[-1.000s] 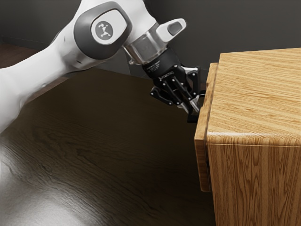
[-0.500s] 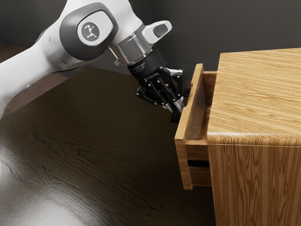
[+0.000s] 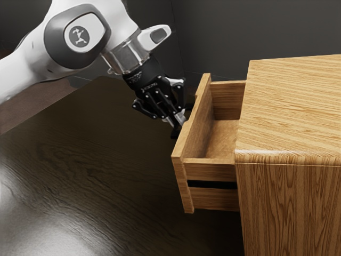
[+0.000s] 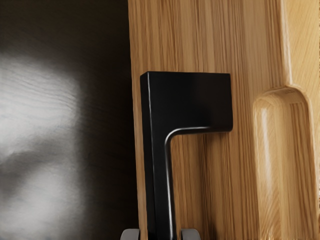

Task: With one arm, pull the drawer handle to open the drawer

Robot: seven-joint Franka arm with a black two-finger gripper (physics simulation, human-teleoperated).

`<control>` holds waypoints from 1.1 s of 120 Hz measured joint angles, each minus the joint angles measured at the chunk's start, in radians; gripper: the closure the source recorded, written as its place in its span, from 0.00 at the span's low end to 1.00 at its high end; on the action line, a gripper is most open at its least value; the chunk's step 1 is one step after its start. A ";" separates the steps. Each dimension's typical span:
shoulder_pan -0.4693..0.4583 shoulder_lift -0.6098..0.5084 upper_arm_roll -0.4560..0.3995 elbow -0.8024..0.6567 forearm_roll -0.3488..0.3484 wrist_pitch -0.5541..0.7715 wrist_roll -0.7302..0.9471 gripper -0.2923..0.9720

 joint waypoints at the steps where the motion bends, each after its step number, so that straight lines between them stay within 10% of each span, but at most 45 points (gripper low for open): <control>1: 0.000 -0.001 0.000 -0.001 0.000 0.000 0.000 0.77; 132: -0.018 -0.078 0.125 -0.092 0.020 -0.009 0.055 0.75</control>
